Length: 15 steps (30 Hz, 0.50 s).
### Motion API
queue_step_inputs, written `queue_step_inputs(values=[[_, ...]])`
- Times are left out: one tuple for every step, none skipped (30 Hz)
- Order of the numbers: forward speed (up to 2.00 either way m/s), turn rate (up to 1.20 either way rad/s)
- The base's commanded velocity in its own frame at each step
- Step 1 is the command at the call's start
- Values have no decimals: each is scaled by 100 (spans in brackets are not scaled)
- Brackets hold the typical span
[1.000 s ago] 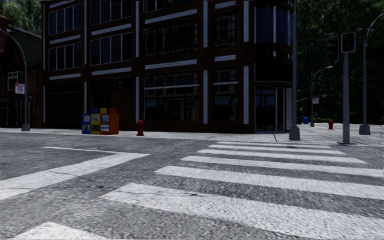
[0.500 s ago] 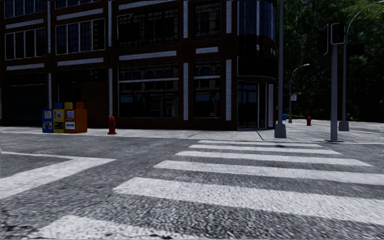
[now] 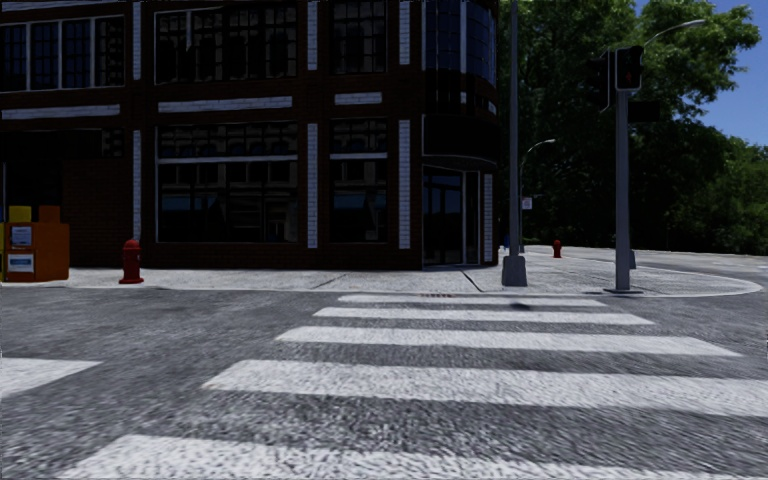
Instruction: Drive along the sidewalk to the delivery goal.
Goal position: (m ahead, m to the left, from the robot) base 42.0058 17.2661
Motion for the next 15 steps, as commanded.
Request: queue_step_inputs(values=[[160,-40],[160,-40],[160,-40],[160,-40],[160,-40],[160,-40],[160,-40],[166,-40],[200,-40],[200,-40],[200,-40],[200,-40],[200,-40],[200,-40],[200,-40]])
